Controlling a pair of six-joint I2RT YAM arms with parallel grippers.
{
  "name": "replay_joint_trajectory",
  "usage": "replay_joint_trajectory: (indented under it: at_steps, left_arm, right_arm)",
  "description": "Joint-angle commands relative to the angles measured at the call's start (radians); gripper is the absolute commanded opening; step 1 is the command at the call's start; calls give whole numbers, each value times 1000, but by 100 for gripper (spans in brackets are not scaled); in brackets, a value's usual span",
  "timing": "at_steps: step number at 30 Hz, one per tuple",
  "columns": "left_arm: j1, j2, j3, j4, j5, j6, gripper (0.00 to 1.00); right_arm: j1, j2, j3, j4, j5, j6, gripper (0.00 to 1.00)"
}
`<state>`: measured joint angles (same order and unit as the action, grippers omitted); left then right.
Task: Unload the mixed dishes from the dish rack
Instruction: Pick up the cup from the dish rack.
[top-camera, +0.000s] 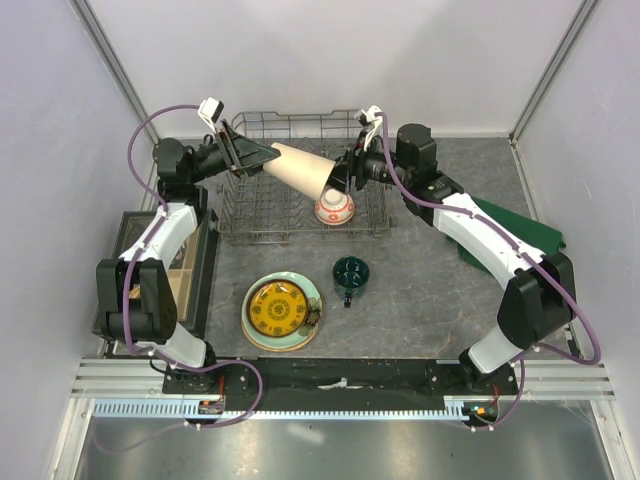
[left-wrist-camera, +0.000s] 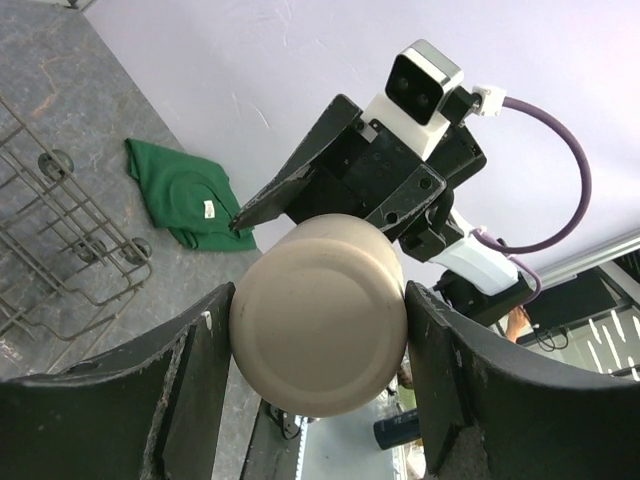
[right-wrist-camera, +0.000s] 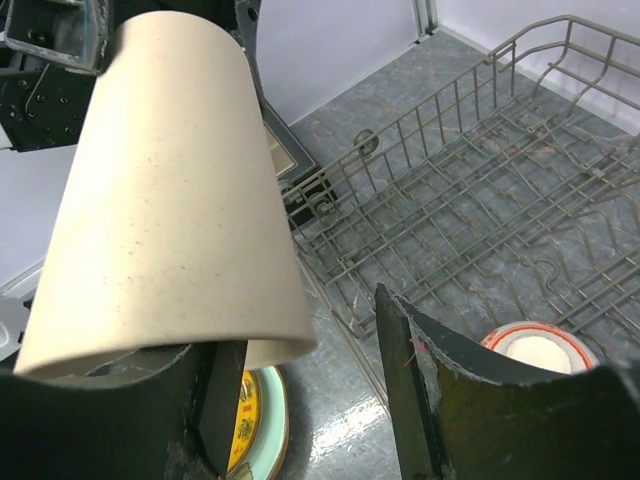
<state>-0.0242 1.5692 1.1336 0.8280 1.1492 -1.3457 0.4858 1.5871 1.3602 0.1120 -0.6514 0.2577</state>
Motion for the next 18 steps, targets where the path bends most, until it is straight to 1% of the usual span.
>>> replay_joint_trajectory:
  at_steps: [1,4,5,7,8,13,14,16,17,18]
  left_arm:
    - [-17,-64,-15,23,-28,2,2]
    - [-20,-67,-21,22,-31,8,2]
    - [-20,-69,-21,22,-29,8,1]
    - [-22,-67,-21,22,-29,10,2]
    - [-22,-69,-23,20,-29,10,2]
    - [-23,-70,-38,11,-31,20,2]
    - [-23,-72,-40,11,-31,20,2]
    - [-23,-74,-44,11,-29,26,3]
    - [-23,-74,-44,7,-29,29,6]
    - [-23,-77,-44,0,-29,34,8]
  right_arm:
    - [14,11,50,32,-19,-11,59]
    - [17,16,51,34,-28,-9,54]
    - [19,17,51,34,-30,-9,50]
    - [20,19,51,34,-33,-9,45]
    - [20,17,50,34,-34,-11,41]
    - [20,16,51,32,-37,-15,27]
    - [20,16,51,29,-36,-17,22]
    - [20,13,51,23,-34,-28,18]
    - [20,10,48,15,-33,-32,12]
    - [20,5,47,14,-30,-35,10]
